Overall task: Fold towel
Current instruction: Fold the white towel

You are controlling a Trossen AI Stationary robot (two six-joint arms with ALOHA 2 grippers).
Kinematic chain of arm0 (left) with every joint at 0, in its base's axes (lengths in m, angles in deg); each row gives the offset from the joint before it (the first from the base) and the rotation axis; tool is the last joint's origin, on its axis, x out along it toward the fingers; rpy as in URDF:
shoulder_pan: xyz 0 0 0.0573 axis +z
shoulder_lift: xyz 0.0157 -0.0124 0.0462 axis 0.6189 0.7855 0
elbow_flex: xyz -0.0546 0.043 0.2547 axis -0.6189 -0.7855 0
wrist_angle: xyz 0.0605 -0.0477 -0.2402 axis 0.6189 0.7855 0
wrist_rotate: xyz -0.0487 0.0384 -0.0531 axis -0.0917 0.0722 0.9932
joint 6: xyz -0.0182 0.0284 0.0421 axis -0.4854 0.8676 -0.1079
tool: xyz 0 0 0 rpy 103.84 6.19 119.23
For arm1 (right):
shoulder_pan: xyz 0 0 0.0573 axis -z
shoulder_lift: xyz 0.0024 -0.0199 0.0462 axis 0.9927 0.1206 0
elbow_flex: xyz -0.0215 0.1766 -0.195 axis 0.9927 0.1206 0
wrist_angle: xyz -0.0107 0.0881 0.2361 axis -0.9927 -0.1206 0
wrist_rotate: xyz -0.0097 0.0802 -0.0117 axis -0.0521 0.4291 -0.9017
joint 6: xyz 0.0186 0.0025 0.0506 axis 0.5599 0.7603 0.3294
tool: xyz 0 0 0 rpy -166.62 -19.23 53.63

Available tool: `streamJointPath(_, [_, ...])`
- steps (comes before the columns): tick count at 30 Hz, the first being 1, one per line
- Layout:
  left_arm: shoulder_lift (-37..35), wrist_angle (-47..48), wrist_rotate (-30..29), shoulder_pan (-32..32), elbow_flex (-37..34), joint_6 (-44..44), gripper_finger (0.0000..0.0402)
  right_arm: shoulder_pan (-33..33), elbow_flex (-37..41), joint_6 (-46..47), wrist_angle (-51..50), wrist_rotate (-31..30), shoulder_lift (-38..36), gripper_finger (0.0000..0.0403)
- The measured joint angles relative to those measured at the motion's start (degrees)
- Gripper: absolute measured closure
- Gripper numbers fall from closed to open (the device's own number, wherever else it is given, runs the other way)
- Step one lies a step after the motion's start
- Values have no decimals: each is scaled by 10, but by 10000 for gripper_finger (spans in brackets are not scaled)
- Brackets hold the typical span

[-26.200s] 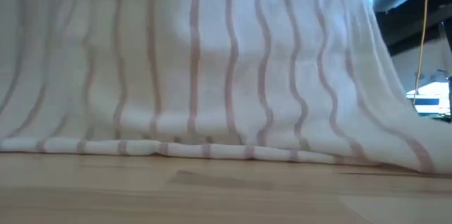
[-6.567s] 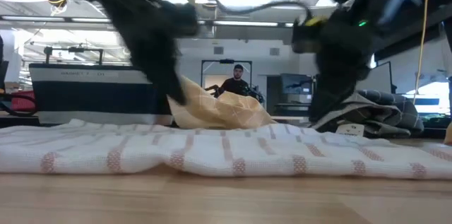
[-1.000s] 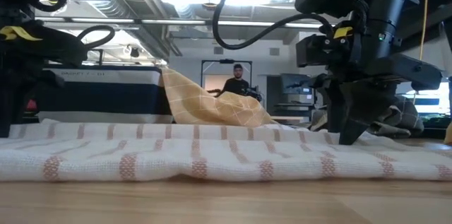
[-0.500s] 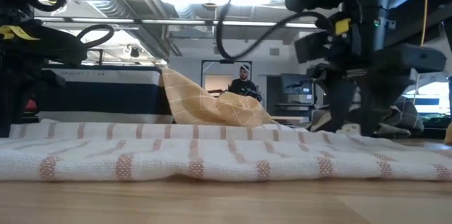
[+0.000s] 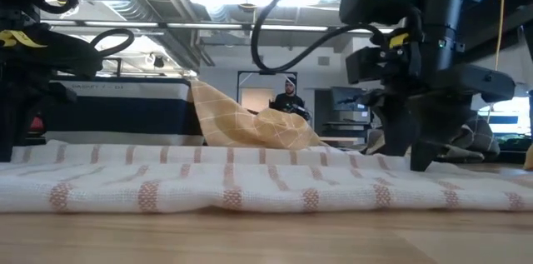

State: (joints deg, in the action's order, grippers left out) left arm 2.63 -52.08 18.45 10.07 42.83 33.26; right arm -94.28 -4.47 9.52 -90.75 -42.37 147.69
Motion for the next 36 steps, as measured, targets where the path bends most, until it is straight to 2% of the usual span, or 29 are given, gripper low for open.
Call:
streamJointPath(4, [0,0,0,0,0,2,375,5,8,0,1,0,0,242])
streamJointPath(11, [0,-1,-1,0,0,3,396,4,19,-1,3,-12,0,381])
streamJointPath(12, [0,-1,-1,0,0,4,397,4,19,-1,4,-12,0,390])
streamJointPath(16, [-1,-2,-3,0,0,7,399,3,20,-1,6,-22,0,381])
streamJointPath(19, [-5,6,-7,-2,7,5,400,1,19,-1,4,-36,-1,394])
streamJointPath(23, [-15,60,-42,-16,39,-1,400,-15,20,0,2,-80,-18,395])
streamJointPath(30, [-49,171,-99,-34,112,-17,401,-39,22,51,-29,-128,-101,399])
streamJointPath(36, [-77,262,-187,-34,179,-19,401,-51,21,88,-35,-192,-175,400])
